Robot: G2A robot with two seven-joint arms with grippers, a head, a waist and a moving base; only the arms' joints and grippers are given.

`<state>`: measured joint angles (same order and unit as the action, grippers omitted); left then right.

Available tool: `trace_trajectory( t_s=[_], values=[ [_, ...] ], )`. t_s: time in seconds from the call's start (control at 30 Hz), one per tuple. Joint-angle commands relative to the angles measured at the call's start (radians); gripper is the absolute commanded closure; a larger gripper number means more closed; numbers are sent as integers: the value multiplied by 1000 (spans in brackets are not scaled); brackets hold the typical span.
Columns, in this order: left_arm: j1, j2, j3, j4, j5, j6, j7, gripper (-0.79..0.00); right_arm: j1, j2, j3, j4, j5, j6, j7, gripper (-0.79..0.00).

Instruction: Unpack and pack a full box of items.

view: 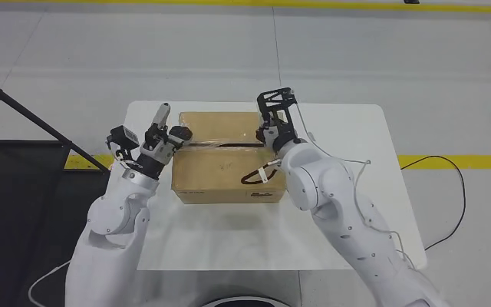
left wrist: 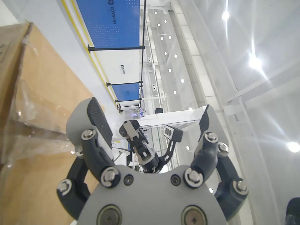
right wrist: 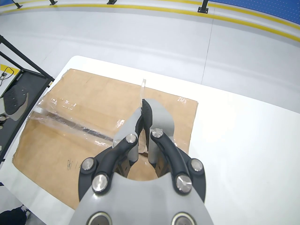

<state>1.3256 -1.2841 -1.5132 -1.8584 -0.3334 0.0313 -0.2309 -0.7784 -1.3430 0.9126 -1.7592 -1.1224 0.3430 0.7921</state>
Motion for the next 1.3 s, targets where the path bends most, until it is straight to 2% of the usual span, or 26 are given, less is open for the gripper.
trace_trajectory(
  t_s=[0.0,0.3,0.53,0.67,0.87,0.97,1.27],
  values=[
    [-15,0,20,13,26,31,2,-785,-15,0,7,-8,-3,-6,-9,0],
    [-47,-1,73,49,92,93,3,-785,-86,-3,41,-34,-4,-48,-130,0],
    [-55,-3,97,58,112,103,5,-785,-110,-7,59,-20,-3,-64,-161,0],
    [-53,-3,104,56,122,104,3,-785,-117,-12,65,-6,3,-65,-175,-52],
    [-57,-4,118,61,131,107,3,-785,-128,-17,79,4,8,-68,-179,-302],
    [-62,-5,128,64,136,109,4,-785,-137,-19,86,1,8,-70,-181,-339],
    [-73,-8,148,74,144,110,9,-785,-176,-20,117,-25,-2,-73,-193,-351]
  ],
)
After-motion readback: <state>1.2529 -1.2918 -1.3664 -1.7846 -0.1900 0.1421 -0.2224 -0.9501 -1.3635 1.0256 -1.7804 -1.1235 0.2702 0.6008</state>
